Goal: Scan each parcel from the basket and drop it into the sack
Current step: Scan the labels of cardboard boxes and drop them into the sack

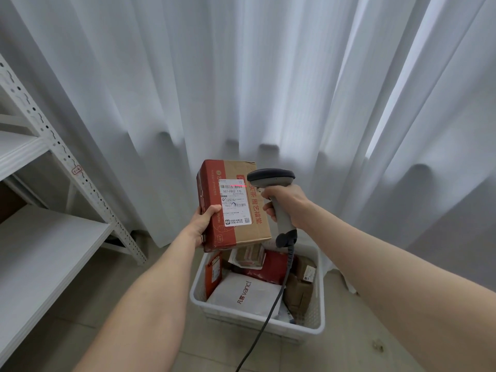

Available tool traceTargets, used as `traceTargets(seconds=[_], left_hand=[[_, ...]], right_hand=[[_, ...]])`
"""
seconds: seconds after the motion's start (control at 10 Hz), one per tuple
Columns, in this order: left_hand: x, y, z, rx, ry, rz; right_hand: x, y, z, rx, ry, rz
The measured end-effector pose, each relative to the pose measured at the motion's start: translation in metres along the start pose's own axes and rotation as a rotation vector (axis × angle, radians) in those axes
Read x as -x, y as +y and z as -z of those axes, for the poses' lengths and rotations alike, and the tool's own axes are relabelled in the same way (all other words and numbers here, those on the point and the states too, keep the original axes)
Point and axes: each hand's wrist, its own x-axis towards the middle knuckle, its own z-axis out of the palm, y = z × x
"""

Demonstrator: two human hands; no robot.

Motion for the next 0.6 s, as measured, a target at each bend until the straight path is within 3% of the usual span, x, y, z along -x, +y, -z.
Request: traceTargets(seconds=[0.6], left_hand=[[-0.0001, 0.0032, 0.0058, -0.018, 0.002, 0.002]], right_hand=[[-0.0013, -0.0023, -0.0032, 0.069, 0.006, -0.012]])
